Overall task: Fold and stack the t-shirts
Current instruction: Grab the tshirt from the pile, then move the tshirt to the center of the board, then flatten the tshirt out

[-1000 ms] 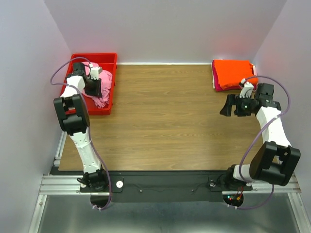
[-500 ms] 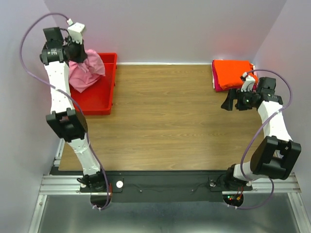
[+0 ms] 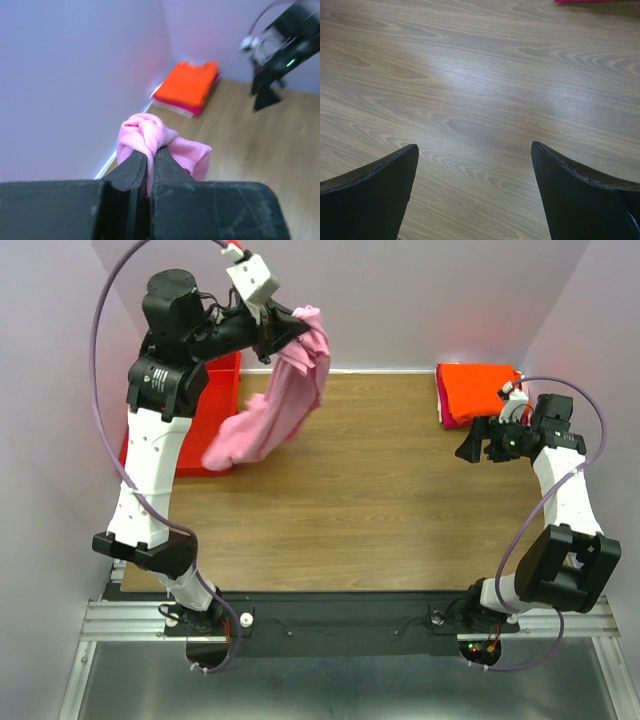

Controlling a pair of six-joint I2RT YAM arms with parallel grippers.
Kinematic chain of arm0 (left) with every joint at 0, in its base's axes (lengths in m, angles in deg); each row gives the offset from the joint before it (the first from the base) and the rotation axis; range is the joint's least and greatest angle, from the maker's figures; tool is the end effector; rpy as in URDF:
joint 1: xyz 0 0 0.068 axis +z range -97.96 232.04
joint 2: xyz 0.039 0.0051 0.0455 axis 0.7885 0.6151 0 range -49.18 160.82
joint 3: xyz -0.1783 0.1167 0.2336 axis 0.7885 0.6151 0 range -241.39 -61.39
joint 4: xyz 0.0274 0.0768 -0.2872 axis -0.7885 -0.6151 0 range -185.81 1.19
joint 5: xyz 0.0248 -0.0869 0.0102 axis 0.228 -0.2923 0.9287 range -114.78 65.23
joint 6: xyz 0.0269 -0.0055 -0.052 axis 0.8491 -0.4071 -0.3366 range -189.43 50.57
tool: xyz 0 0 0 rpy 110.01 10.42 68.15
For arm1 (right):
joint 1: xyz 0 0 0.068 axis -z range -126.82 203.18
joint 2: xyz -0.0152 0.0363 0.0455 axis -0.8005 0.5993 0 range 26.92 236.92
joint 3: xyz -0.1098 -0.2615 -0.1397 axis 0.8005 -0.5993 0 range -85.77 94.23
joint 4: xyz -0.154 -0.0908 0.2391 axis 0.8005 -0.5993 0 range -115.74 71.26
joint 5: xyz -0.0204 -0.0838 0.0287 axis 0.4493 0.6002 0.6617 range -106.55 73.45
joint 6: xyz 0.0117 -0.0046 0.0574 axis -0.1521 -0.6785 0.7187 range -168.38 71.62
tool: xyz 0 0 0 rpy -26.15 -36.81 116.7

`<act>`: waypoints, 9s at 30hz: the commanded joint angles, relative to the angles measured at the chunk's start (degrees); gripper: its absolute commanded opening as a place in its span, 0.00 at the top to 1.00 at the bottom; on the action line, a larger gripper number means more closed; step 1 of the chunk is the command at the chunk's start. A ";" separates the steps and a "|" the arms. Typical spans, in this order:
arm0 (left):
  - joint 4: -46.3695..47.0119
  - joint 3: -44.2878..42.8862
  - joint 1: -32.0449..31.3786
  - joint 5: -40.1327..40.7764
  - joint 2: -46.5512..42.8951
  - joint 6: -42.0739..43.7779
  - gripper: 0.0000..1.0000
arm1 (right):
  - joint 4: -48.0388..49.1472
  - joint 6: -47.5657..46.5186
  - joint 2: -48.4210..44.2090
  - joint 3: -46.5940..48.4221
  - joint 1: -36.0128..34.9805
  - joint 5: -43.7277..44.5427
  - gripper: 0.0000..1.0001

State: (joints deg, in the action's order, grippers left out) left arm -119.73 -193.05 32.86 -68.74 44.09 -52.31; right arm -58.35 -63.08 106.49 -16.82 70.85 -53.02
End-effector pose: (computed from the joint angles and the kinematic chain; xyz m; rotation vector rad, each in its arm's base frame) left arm 0.2991 -0.1353 0.6587 1.0229 1.1025 -0.5795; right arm 0.3162 -0.0741 0.3403 -0.2112 2.2738 0.4888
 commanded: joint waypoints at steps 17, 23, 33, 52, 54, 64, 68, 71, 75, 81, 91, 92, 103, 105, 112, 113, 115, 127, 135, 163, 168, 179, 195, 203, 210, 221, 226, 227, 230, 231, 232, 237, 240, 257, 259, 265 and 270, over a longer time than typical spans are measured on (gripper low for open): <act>37.28 35.46 0.98 -14.59 -17.94 -22.75 0.88 | 0.68 0.11 -3.89 0.05 0.35 0.52 0.00; 10.38 56.67 10.90 -0.62 -19.10 2.62 0.65 | -4.14 -7.09 -4.87 -0.84 0.35 3.24 0.00; 1.04 63.01 18.74 4.85 -12.33 14.25 0.28 | -26.30 -26.69 0.33 0.06 -2.98 -0.89 0.18; -6.96 60.46 18.74 2.13 -7.58 18.82 0.30 | -14.61 -31.62 -1.52 -16.39 -28.92 22.75 0.49; -7.05 60.38 18.74 2.39 -7.32 18.56 0.30 | -14.26 -33.28 -1.35 -17.09 -28.92 24.60 0.49; -7.40 60.38 18.48 3.97 -6.88 18.56 0.29 | -11.81 -37.25 -3.02 -22.01 -29.01 27.68 0.40; -7.49 60.38 18.39 4.59 -6.53 18.56 0.29 | -9.70 -36.81 -1.18 -22.19 -29.01 27.07 0.40; -7.49 60.20 18.39 5.29 -5.91 18.21 0.29 | -6.55 -36.72 -0.56 -24.12 -29.18 27.33 0.41; -7.23 60.20 18.39 6.96 -6.09 18.21 0.29 | -2.31 -35.67 0.50 -26.41 -29.36 28.56 0.58; -6.70 61.34 18.39 8.81 -7.23 19.17 0.29 | -2.22 -30.58 -1.16 -24.83 -29.19 30.84 0.99; -2.49 64.77 17.77 8.02 -7.85 17.33 0.32 | -12.84 -27.22 -6.80 -10.09 -19.27 26.28 0.99; -1.87 64.94 17.60 8.45 -7.76 16.63 0.32 | -13.55 -27.49 -6.01 -8.76 -15.95 25.58 0.99; 1.21 63.89 14.09 8.99 -1.96 11.79 0.55 | -15.14 -23.72 2.69 1.62 -5.10 24.07 0.99; 0.68 64.68 13.21 8.28 -1.43 11.62 0.57 | -15.05 -22.66 3.74 2.32 -5.02 25.04 0.99; 5.50 70.39 9.34 6.96 -1.17 6.71 0.52 | -15.14 -20.28 5.51 4.44 -4.58 24.34 1.00; 7.34 71.44 8.64 7.40 -0.21 4.17 0.50 | -15.23 -20.54 5.33 4.35 -4.58 24.86 0.99; 9.20 72.06 8.37 8.36 0.77 2.05 0.49 | -15.14 -20.72 5.25 4.35 -4.58 24.78 0.99; 17.99 74.17 7.75 10.66 3.84 -5.34 0.49 | -15.14 -21.07 4.72 3.65 -4.58 24.16 0.99; 17.92 72.42 7.67 8.81 1.49 -6.14 0.91 | -15.23 -21.51 4.28 3.91 -4.58 24.78 0.99; 12.36 53.61 10.73 3.82 7.89 -8.85 0.68 | -15.23 -18.09 10.61 14.20 -4.66 21.62 1.00; 11.77 51.33 14.43 1.69 7.45 -8.44 0.55 | -15.05 -17.82 10.17 12.70 -4.66 21.09 0.99; -1.07 58.07 16.10 4.40 -2.65 24.90 0.52 | -15.05 -17.29 9.20 11.39 -4.66 20.30 0.99; 9.19 87.96 6.79 8.72 -25.33 71.91 0.51 | -15.05 -16.06 9.29 10.68 -5.37 19.59 0.99; 18.08 88.95 3.80 9.51 -19.54 69.72 0.52 | -15.05 -15.97 8.06 8.75 -5.54 19.77 0.99; 19.14 84.81 3.54 9.77 -12.86 69.80 0.53 | -14.96 -16.06 6.65 7.69 -5.63 20.30 0.99; 21.16 80.68 3.53 13.11 -4.51 67.78 0.53 | -15.05 -16.33 5.86 7.25 -5.63 21.17 1.00; 21.07 79.36 3.53 13.91 -2.31 67.78 0.53 | -15.05 -16.50 6.47 7.87 -5.63 21.35 0.99; 21.07 78.93 3.45 14.17 -1.96 67.69 0.53 | -14.97 -16.50 6.56 8.04 -5.54 21.35 1.00; 21.25 77.52 3.45 14.26 -0.90 66.20 0.53 | -14.96 -16.59 7.18 8.40 -5.63 21.44 0.99; 21.25 77.25 3.45 14.26 -0.55 65.85 0.54 | -15.05 -16.59 7.18 8.48 -5.63 21.26 0.99; 21.42 76.99 3.53 14.26 -0.55 65.32 0.55 | -15.05 -16.59 7.26 8.48 -5.54 21.35 0.99; 19.41 75.41 3.62 13.73 -1.34 65.67 0.69 | -14.97 -16.77 7.79 9.01 -5.54 21.35 1.00; 15.20 73.30 3.88 12.15 -2.74 66.37 0.76 | -14.96 -16.85 8.06 9.36 -5.54 21.44 0.99; -0.02 67.31 5.47 8.55 -4.68 67.60 0.80 | -14.88 -17.12 9.90 11.38 -5.54 20.65 0.99; 0.94 67.93 5.38 8.81 -3.81 66.99 0.79 | -14.88 -17.03 9.82 11.38 -5.63 20.65 0.99; 4.54 68.20 5.38 9.60 -0.12 62.95 0.74 | -14.88 -16.77 9.29 10.60 -5.54 20.47 1.00; 5.52 66.79 5.29 9.78 2.43 61.19 0.69 | -14.88 -16.50 8.50 9.89 -5.63 20.65 0.99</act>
State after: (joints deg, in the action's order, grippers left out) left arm -115.16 -125.47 38.24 -58.64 45.47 11.19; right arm -73.94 -79.63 116.55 -8.45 65.50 -31.99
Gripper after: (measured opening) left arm 0.280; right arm 0.021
